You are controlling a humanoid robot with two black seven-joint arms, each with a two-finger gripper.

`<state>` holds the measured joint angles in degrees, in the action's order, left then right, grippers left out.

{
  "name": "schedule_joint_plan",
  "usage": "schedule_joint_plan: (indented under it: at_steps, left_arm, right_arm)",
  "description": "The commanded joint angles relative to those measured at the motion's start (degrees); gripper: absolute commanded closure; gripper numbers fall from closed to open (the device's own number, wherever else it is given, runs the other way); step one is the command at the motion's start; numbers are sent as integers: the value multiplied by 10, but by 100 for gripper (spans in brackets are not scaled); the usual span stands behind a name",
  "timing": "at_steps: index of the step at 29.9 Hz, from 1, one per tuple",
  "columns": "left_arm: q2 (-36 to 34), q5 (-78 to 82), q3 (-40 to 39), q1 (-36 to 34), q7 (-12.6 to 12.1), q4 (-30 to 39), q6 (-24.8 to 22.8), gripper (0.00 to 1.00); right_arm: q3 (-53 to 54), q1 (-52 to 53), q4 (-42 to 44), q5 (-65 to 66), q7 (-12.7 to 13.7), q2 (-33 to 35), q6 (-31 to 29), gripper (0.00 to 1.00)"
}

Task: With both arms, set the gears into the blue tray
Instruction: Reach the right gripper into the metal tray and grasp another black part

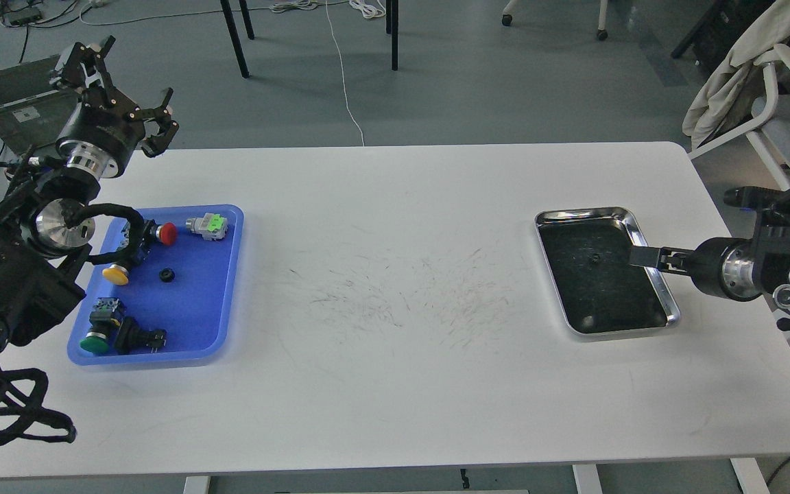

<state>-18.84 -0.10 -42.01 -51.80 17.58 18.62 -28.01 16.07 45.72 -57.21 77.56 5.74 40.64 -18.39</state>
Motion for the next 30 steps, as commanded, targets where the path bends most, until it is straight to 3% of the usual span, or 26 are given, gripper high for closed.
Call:
schedule_joint_plan:
  at_steps: [1,17,30]
  left_arm:
    - [0,0,1,-1,0,0,0,2]
    - [-1,0,1,-1,1,0,0,2]
    - [-1,0,1,-1,1,0,0,2]
  right_arm:
    - [-9,8,40,7,0,-47,10,2]
    - [-85,59,86,7,1,-106,23,9]
    - [-102,63,114,7,1,-131,32,45]
